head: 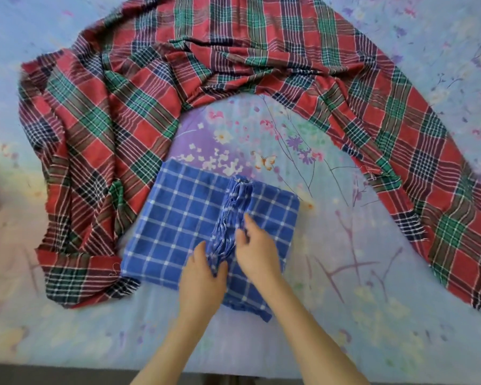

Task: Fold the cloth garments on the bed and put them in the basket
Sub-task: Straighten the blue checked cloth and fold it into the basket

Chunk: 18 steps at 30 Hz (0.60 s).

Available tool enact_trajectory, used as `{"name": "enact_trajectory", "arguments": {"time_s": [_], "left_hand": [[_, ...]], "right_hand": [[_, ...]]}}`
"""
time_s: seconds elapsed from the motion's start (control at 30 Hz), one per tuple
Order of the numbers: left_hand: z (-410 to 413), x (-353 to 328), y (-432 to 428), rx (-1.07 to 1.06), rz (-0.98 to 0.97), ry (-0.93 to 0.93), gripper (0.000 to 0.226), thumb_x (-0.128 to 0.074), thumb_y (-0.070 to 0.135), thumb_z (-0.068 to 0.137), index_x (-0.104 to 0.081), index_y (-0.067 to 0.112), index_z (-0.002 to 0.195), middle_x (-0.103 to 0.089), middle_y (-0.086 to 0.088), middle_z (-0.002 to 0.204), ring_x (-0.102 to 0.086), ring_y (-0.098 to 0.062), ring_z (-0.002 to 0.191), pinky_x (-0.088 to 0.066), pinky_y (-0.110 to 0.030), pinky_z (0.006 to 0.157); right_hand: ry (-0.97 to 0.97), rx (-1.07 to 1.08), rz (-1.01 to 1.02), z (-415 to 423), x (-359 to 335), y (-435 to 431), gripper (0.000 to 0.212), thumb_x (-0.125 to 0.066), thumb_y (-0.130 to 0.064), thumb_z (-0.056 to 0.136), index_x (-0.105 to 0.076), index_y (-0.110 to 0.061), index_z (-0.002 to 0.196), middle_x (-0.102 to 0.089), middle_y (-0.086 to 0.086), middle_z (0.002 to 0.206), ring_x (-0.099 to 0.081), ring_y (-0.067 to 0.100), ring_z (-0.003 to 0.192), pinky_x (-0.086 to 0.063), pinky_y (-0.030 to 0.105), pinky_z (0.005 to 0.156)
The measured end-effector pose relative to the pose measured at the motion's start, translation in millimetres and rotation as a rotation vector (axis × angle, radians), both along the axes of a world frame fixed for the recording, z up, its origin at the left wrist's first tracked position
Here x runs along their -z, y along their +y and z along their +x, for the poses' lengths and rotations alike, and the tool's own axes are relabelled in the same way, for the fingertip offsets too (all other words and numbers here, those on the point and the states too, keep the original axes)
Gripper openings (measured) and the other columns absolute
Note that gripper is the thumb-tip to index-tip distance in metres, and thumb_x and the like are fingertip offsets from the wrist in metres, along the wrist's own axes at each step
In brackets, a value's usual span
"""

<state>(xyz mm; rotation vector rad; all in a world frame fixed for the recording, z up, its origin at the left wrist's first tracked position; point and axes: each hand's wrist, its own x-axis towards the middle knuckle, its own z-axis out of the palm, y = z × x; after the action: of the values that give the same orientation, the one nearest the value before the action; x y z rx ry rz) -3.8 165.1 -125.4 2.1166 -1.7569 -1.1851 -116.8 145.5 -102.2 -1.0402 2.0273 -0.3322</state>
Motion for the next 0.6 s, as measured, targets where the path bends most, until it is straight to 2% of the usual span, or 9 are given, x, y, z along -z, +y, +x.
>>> {"name": "enact_trajectory", "arguments": {"time_s": [0.07, 0.13, 0.2, 0.27, 0.3, 0.4, 0.5, 0.53, 0.6], "left_hand": [[-3.7, 9.4, 11.8, 0.249, -0.356, -0.253, 0.051, -0.066, 0.011, 0.082, -0.050, 0.009, 0.130, -0.058, -0.016, 0.119, -0.056, -0.035, 0.104, -0.047, -0.043, 0.082], [-3.3, 20.3, 17.8, 0.396, -0.604, -0.311, 0.051, -0.056, -0.003, 0.077, -0.052, 0.011, 0.126, -0.059, -0.019, 0.122, -0.051, -0.039, 0.113, -0.041, -0.049, 0.094], [3.5, 32.0, 18.1, 0.530, -0.631, -0.304, 0.050, -0.040, 0.002, 0.079, -0.055, 0.014, 0.125, -0.057, -0.013, 0.131, -0.047, -0.040, 0.122, -0.028, -0.048, 0.106], [13.0, 43.3, 14.6, 0.602, -0.533, -0.331, 0.052, -0.031, 0.011, 0.083, -0.060, 0.016, 0.125, -0.055, -0.008, 0.135, -0.047, -0.039, 0.126, -0.016, -0.044, 0.112], [17.5, 45.8, 12.1, 0.615, -0.459, -0.342, 0.052, -0.027, 0.013, 0.087, -0.058, 0.018, 0.128, -0.053, -0.006, 0.136, -0.046, -0.038, 0.127, -0.012, -0.043, 0.112], [25.0, 49.2, 4.7, 0.549, -0.313, -0.173, 0.051, -0.019, 0.021, 0.094, -0.046, 0.024, 0.138, -0.046, 0.003, 0.142, -0.039, -0.026, 0.133, -0.014, -0.039, 0.113], [25.0, 31.2, -2.7, 0.324, -0.082, 0.241, 0.042, -0.025, 0.030, 0.094, -0.041, 0.041, 0.131, -0.041, 0.017, 0.139, -0.032, 0.010, 0.129, -0.017, -0.024, 0.115], [27.7, 22.2, -6.2, 0.258, 0.034, 0.382, 0.037, -0.031, 0.025, 0.097, -0.043, 0.044, 0.126, -0.046, 0.016, 0.137, -0.036, 0.014, 0.123, -0.025, -0.022, 0.113], [34.5, 2.5, -13.1, 0.107, 0.311, 0.604, 0.038, -0.041, 0.014, 0.099, -0.050, 0.043, 0.121, -0.056, 0.016, 0.127, -0.052, 0.011, 0.110, -0.044, -0.018, 0.098]], "right_hand": [[0.172, 0.194, -0.108, -24.4, -1.5, 14.6, 0.045, -0.043, -0.032, 0.097, -0.038, -0.024, 0.141, -0.055, 0.001, 0.126, -0.059, 0.019, 0.107, -0.048, 0.031, 0.079], [0.253, 0.335, -0.082, -47.0, 6.2, 30.4, 0.041, -0.051, -0.034, 0.094, -0.047, -0.016, 0.131, -0.060, 0.002, 0.119, -0.060, 0.020, 0.101, -0.044, 0.028, 0.074], [-0.029, 0.433, 0.025, -58.5, 19.5, 39.3, 0.039, -0.059, -0.038, 0.089, -0.050, -0.014, 0.119, -0.064, 0.000, 0.107, -0.062, 0.019, 0.095, -0.047, 0.030, 0.076], [-0.378, 0.544, 0.033, -57.0, 30.8, 41.2, 0.036, -0.068, -0.031, 0.084, -0.053, -0.015, 0.113, -0.066, 0.002, 0.109, -0.065, 0.017, 0.095, -0.052, 0.033, 0.079], [-0.463, 0.574, 0.006, -53.6, 32.5, 39.7, 0.034, -0.068, -0.022, 0.084, -0.054, -0.014, 0.113, -0.067, 0.004, 0.111, -0.065, 0.016, 0.094, -0.053, 0.031, 0.077], [-0.520, 0.620, -0.101, -44.4, 26.9, 34.4, 0.031, -0.066, -0.006, 0.083, -0.058, -0.011, 0.112, -0.068, 0.006, 0.109, -0.066, 0.018, 0.091, -0.053, 0.031, 0.074], [-0.313, 0.585, -0.170, -29.4, -0.3, 27.6, 0.026, -0.066, -0.016, 0.075, -0.059, -0.020, 0.100, -0.069, 0.001, 0.100, -0.066, 0.020, 0.087, -0.055, 0.042, 0.079], [-0.191, 0.529, -0.173, -21.1, -13.9, 22.3, 0.025, -0.066, -0.020, 0.074, -0.058, -0.019, 0.098, -0.068, 0.000, 0.098, -0.065, 0.021, 0.086, -0.054, 0.040, 0.077], [-0.029, 0.396, -0.195, -1.9, -42.5, 8.8, 0.025, -0.063, -0.021, 0.079, -0.054, -0.015, 0.102, -0.065, 0.001, 0.100, -0.062, 0.024, 0.088, -0.048, 0.031, 0.073]]}}
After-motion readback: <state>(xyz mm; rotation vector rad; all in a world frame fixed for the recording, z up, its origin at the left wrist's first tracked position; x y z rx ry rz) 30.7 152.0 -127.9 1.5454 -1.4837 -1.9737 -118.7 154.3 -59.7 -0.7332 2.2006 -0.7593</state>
